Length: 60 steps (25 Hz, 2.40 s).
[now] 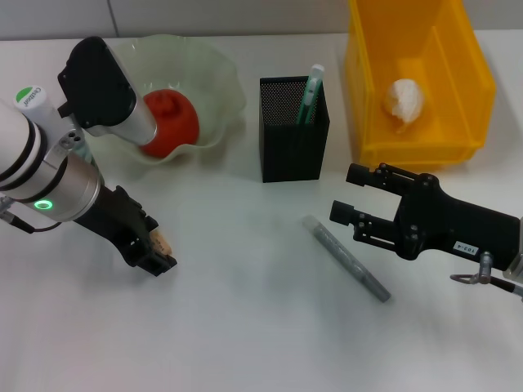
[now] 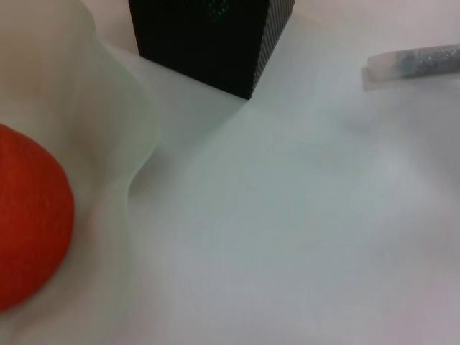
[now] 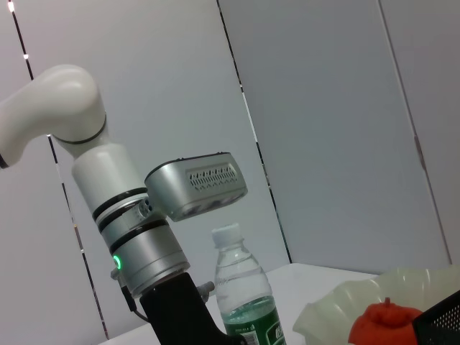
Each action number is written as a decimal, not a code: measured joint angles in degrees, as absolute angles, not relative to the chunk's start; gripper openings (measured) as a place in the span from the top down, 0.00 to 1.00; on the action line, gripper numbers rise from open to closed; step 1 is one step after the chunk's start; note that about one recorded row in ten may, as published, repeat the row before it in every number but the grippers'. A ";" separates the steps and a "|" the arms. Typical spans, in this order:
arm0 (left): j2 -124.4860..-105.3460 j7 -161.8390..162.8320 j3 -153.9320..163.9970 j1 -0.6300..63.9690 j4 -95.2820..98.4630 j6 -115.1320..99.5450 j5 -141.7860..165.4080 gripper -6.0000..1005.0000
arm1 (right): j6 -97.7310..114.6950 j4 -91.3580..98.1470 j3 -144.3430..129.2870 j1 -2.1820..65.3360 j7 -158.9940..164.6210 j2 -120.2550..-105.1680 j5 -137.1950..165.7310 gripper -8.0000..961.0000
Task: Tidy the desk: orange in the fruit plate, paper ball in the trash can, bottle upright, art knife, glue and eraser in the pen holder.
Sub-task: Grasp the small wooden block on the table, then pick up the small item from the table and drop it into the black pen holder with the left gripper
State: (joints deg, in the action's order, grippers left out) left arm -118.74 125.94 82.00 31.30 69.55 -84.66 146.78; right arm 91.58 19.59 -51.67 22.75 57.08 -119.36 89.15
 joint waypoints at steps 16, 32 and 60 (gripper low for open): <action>-118.74 125.77 82.79 31.74 68.00 -83.23 147.23 0.32 | 91.58 19.59 -51.68 23.05 57.43 -119.36 89.11 0.28; -118.67 126.26 82.79 31.92 67.05 -82.00 147.78 0.35 | 91.87 19.60 -51.68 23.17 57.48 -119.36 89.11 0.28; -118.52 124.32 80.30 31.09 72.78 -83.08 139.78 0.58 | 91.66 19.36 -51.59 22.77 57.35 -119.35 89.12 0.28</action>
